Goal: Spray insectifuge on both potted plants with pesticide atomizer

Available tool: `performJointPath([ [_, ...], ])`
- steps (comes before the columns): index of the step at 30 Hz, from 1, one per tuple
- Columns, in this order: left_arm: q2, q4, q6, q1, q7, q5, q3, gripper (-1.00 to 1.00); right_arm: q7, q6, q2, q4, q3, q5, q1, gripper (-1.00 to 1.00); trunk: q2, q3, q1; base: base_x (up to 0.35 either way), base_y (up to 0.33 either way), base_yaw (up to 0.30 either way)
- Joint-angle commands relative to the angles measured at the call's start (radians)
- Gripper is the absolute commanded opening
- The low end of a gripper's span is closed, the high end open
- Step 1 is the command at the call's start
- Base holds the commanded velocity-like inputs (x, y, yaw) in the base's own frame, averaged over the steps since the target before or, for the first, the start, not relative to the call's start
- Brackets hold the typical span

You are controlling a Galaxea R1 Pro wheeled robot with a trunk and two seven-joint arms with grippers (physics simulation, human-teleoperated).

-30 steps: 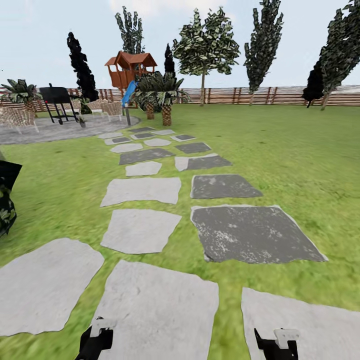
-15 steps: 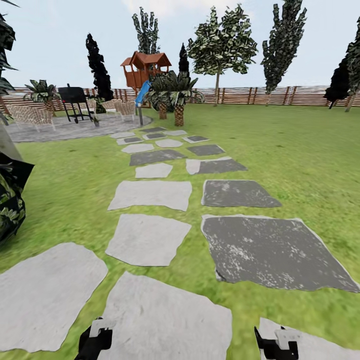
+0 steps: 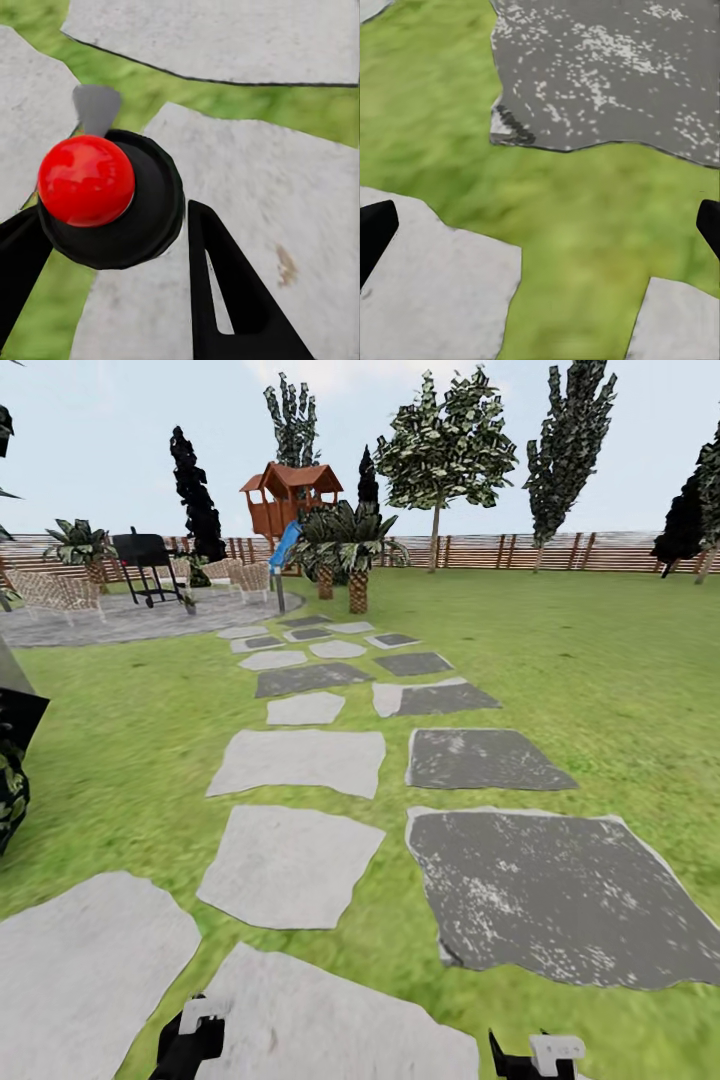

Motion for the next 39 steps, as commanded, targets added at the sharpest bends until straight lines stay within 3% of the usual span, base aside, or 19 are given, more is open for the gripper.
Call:
performJointPath([
  [1,0.0,-0.001,-0.002,0.0,0.008,0.001,-0.009,-1.0,0.006,-0.002,0.001,0.001,0.005,-0.011,0.0,1.0,0.0,-0.001,0.0,0.341,0.0,0.0],
  [39,-0.004,-0.001,-0.008,0.0,0.007,-0.004,-0.009,-1.0,0.001,-0.001,0.005,0.005,0.004,-0.011,0.023,1.0,0.0,-0.001,0.0,0.341,0.0,0.0],
])
